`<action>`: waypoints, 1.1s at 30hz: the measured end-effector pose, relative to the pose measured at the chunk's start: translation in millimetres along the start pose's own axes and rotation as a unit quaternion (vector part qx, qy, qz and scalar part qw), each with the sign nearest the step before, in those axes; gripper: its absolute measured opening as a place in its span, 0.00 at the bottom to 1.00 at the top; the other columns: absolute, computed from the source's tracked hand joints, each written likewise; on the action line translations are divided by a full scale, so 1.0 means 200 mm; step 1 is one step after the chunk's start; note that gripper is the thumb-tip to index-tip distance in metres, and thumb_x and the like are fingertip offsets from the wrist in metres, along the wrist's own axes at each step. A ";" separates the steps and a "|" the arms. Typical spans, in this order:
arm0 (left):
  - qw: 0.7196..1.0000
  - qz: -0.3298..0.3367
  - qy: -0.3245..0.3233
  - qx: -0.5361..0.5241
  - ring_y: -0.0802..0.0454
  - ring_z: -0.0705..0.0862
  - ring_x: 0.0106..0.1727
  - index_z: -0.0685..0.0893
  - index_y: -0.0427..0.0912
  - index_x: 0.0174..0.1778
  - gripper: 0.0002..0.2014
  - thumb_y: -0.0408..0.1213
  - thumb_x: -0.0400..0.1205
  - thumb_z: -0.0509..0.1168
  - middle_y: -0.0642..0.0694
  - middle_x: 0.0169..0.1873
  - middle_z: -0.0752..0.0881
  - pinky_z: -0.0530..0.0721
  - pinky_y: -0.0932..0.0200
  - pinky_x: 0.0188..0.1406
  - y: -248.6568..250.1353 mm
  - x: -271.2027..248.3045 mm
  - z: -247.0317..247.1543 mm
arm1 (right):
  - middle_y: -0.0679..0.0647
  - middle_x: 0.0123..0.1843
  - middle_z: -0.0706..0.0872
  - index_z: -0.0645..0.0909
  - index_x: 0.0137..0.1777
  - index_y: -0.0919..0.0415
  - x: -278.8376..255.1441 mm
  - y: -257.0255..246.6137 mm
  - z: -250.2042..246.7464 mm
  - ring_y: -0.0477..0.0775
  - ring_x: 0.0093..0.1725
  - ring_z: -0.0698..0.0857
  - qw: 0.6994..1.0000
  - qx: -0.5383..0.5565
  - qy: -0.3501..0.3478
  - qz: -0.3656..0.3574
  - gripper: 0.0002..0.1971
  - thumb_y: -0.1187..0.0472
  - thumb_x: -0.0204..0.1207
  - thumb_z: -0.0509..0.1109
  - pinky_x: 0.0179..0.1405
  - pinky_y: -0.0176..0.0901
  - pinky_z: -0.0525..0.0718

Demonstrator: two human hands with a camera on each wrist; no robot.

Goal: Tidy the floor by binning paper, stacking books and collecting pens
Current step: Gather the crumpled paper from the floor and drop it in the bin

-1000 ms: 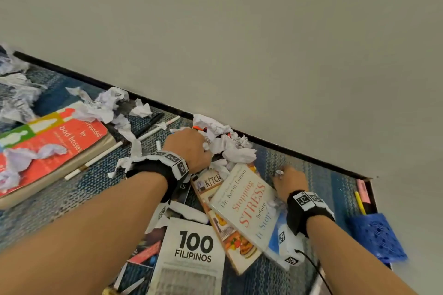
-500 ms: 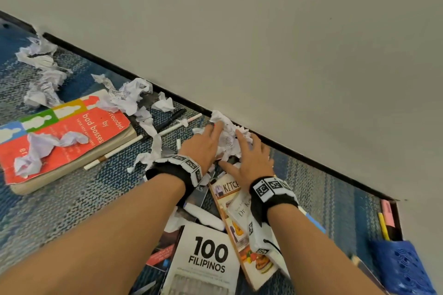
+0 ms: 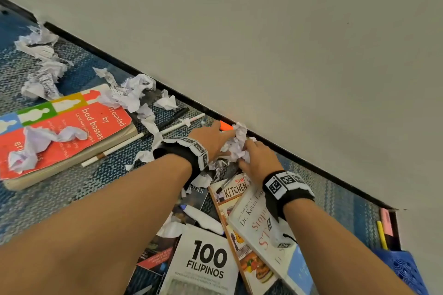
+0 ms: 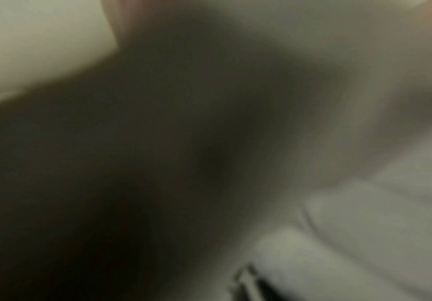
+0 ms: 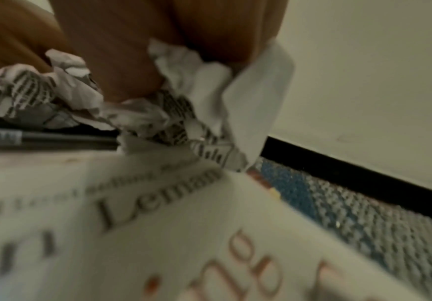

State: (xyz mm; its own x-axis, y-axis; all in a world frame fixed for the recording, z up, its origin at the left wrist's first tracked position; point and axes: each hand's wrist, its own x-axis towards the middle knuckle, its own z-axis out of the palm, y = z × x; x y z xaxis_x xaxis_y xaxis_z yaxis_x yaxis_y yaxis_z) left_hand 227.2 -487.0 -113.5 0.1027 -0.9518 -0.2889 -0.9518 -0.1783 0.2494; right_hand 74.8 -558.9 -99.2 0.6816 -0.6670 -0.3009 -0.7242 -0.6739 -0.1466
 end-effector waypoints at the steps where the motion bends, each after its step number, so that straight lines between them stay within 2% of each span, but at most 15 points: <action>1: 1.000 0.015 0.003 0.011 0.36 0.85 0.52 0.64 0.51 0.77 0.26 0.44 0.84 0.63 0.35 0.67 0.69 0.81 0.50 0.40 0.01 0.00 -0.02 | 0.59 0.61 0.80 0.74 0.64 0.59 -0.01 0.00 -0.03 0.60 0.58 0.80 1.000 -0.005 0.005 -0.010 0.18 0.56 0.76 0.67 0.55 0.48 0.77; 2: 0.999 0.029 0.008 0.017 0.37 0.85 0.49 0.66 0.49 0.73 0.22 0.40 0.84 0.63 0.36 0.65 0.69 0.83 0.49 0.39 0.02 -0.01 -0.04 | 0.58 0.60 0.81 0.75 0.64 0.58 -0.03 0.01 -0.07 0.59 0.57 0.81 1.000 -0.005 0.012 -0.014 0.17 0.55 0.77 0.67 0.55 0.48 0.77; 4: 0.998 0.053 0.022 0.017 0.38 0.84 0.46 0.69 0.49 0.69 0.17 0.38 0.84 0.62 0.38 0.61 0.70 0.85 0.46 0.38 0.06 -0.04 -0.10 | 0.56 0.57 0.81 0.76 0.63 0.57 -0.11 0.03 -0.17 0.58 0.55 0.81 0.999 0.003 0.035 -0.008 0.17 0.53 0.77 0.67 0.53 0.48 0.78; 8: 0.994 0.104 0.040 0.023 0.39 0.82 0.40 0.71 0.48 0.67 0.16 0.34 0.83 0.61 0.38 0.64 0.71 0.74 0.51 0.31 0.22 -0.13 -0.28 | 0.50 0.48 0.78 0.77 0.55 0.56 -0.35 0.11 -0.38 0.53 0.45 0.77 0.996 0.044 0.075 0.020 0.11 0.54 0.76 0.69 0.45 0.41 0.69; 11: 0.984 0.166 0.055 0.042 0.38 0.84 0.44 0.72 0.50 0.69 0.17 0.41 0.84 0.60 0.40 0.62 0.74 0.73 0.53 0.33 0.35 -0.16 -0.40 | 0.50 0.43 0.76 0.77 0.52 0.58 -0.56 0.18 -0.47 0.57 0.43 0.77 0.992 0.050 0.101 0.053 0.10 0.54 0.75 0.69 0.41 0.41 0.66; 13: 0.972 0.219 0.063 0.053 0.39 0.84 0.46 0.73 0.51 0.69 0.16 0.46 0.85 0.59 0.42 0.60 0.74 0.74 0.53 0.34 0.48 -0.14 -0.47 | 0.53 0.42 0.78 0.78 0.52 0.59 -0.73 0.23 -0.52 0.60 0.43 0.79 0.986 0.058 0.131 0.088 0.10 0.55 0.75 0.70 0.39 0.44 0.67; 15: 0.958 0.271 0.071 0.056 0.39 0.83 0.45 0.75 0.49 0.66 0.14 0.45 0.85 0.58 0.43 0.59 0.75 0.73 0.54 0.34 0.66 -0.12 -0.51 | 0.55 0.41 0.81 0.78 0.49 0.60 -0.94 0.30 -0.56 0.59 0.41 0.78 0.972 0.075 0.174 0.136 0.09 0.57 0.74 0.71 0.38 0.46 0.69; 18: 0.937 0.337 0.081 0.030 0.38 0.82 0.49 0.77 0.45 0.63 0.13 0.44 0.84 0.59 0.42 0.58 0.77 0.73 0.52 0.36 0.95 -0.19 -0.52 | 0.52 0.37 0.81 0.79 0.46 0.59 -1.29 0.35 -0.59 0.55 0.36 0.75 0.940 0.111 0.217 0.238 0.07 0.57 0.74 0.72 0.34 0.41 0.63; 21: 0.911 0.403 0.087 -0.035 0.37 0.82 0.54 0.78 0.44 0.64 0.14 0.43 0.84 0.60 0.42 0.60 0.78 0.75 0.50 0.41 1.21 -0.34 -0.49 | 0.52 0.37 0.83 0.79 0.47 0.57 -1.64 0.36 -0.60 0.56 0.36 0.77 0.918 0.129 0.223 0.302 0.07 0.56 0.75 0.72 0.35 0.42 0.70; 23: 0.891 0.444 0.080 -0.043 0.37 0.81 0.57 0.78 0.44 0.65 0.15 0.42 0.84 0.61 0.43 0.63 0.77 0.74 0.52 0.43 1.37 -0.44 -0.47 | 0.50 0.36 0.81 0.78 0.45 0.55 -1.87 0.36 -0.63 0.55 0.35 0.76 0.903 0.113 0.238 0.338 0.06 0.56 0.75 0.72 0.35 0.41 0.70; 27: 0.851 0.520 0.065 -0.028 0.40 0.82 0.56 0.77 0.46 0.64 0.14 0.43 0.83 0.60 0.44 0.60 0.78 0.79 0.50 0.45 1.63 -0.68 -0.48 | 0.52 0.37 0.85 0.76 0.45 0.54 -2.27 0.34 -0.66 0.53 0.34 0.80 0.867 0.100 0.256 0.415 0.07 0.54 0.75 0.71 0.35 0.39 0.73; 30: 0.812 0.578 0.072 0.040 0.45 0.81 0.56 0.77 0.46 0.63 0.14 0.45 0.84 0.59 0.46 0.60 0.77 0.76 0.53 0.43 1.82 -0.91 -0.51 | 0.52 0.38 0.84 0.76 0.46 0.53 -2.56 0.30 -0.66 0.54 0.36 0.80 0.859 0.073 0.254 0.437 0.07 0.53 0.75 0.71 0.35 0.39 0.71; 33: 0.770 0.628 0.050 0.106 0.46 0.80 0.57 0.76 0.46 0.63 0.13 0.46 0.85 0.59 0.46 0.61 0.77 0.75 0.53 0.44 2.01 -1.15 -0.50 | 0.52 0.41 0.82 0.77 0.49 0.56 -2.84 0.23 -0.63 0.55 0.38 0.77 0.864 0.021 0.256 0.433 0.10 0.52 0.74 0.71 0.38 0.41 0.69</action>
State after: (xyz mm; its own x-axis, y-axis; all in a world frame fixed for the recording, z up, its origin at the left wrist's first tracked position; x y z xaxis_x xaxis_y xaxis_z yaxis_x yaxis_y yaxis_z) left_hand -150.1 -365.4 145.6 -0.9245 -0.3572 0.1329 -0.3436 0.9321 0.1145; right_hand -331.5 -251.6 184.0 -0.1688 -0.9758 0.1387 -0.9816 0.1538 -0.1129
